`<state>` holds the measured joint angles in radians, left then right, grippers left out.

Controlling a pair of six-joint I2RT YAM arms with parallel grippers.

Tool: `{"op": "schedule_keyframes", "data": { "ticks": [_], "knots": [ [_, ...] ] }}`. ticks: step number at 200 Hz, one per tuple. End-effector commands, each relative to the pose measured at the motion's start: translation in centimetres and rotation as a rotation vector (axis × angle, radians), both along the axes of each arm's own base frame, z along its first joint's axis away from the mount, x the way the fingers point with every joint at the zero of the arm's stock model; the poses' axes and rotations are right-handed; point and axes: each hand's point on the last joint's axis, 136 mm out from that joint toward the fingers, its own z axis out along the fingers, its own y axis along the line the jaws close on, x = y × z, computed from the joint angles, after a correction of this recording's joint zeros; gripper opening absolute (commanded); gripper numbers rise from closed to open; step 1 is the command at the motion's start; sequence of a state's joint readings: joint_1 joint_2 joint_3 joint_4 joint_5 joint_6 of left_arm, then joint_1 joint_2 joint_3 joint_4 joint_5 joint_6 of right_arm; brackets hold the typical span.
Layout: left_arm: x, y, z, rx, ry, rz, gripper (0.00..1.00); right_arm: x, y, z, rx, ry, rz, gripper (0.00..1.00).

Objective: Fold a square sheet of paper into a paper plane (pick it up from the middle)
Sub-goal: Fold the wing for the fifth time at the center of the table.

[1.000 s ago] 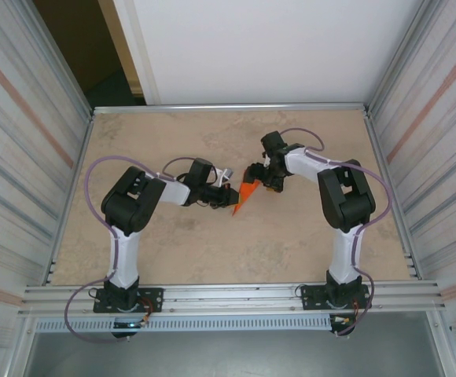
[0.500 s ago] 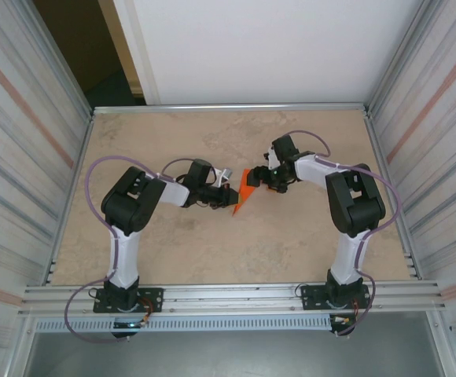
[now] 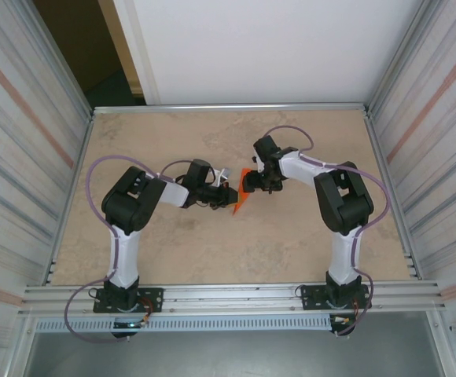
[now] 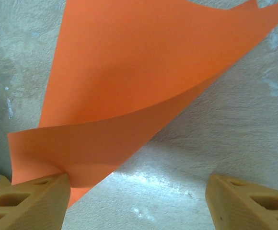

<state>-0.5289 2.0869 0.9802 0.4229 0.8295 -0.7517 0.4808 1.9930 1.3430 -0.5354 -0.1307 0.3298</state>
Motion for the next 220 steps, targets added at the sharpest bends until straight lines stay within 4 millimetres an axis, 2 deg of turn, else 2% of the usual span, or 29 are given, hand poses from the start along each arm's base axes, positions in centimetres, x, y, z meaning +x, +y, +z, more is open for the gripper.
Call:
{"op": "schedule_keyframes", "data": {
  "ticks": [1,47,83,94,105,136,157,178,191,220],
  "knots": [
    [-4.4,5.2,-10.9,0.297,0.234,0.080,0.00,-3.7,0.1,-5.9,-0.075,0.176,0.026,0.76],
    [-4.6,5.4,-11.3,0.304,0.243,0.083,0.00,-4.0,-0.4,-7.5,-0.217,0.215,0.003,0.79],
    [-4.8,5.6,-11.6,0.311,0.248,0.087,0.00,-3.9,-0.4,-8.0,-0.232,0.233,-0.045,0.81],
    [-4.9,5.6,-11.6,0.311,0.249,0.087,0.00,-3.5,0.4,-7.2,-0.185,0.220,-0.045,0.81],
    [-4.9,5.7,-11.8,0.312,0.251,0.087,0.00,-2.9,1.3,-5.7,-0.125,0.192,-0.040,0.81],
    [-5.0,5.7,-11.9,0.311,0.246,0.085,0.00,-1.0,4.0,1.9,0.157,0.020,-0.012,0.80],
    [-5.0,5.9,-12.0,0.317,0.239,0.086,0.00,-0.6,4.2,5.2,0.340,-0.047,-0.033,0.78],
    [-4.9,5.9,-12.0,0.319,0.233,0.087,0.00,-1.0,4.7,6.4,0.467,-0.052,-0.034,0.68],
    [-4.9,5.9,-12.0,0.320,0.232,0.086,0.00,-1.2,4.8,6.0,0.494,-0.039,-0.038,0.56],
    [-4.9,5.9,-12.1,0.323,0.230,0.089,0.00,-0.8,5.0,4.6,0.533,-0.015,-0.067,0.41]
  ]
}}
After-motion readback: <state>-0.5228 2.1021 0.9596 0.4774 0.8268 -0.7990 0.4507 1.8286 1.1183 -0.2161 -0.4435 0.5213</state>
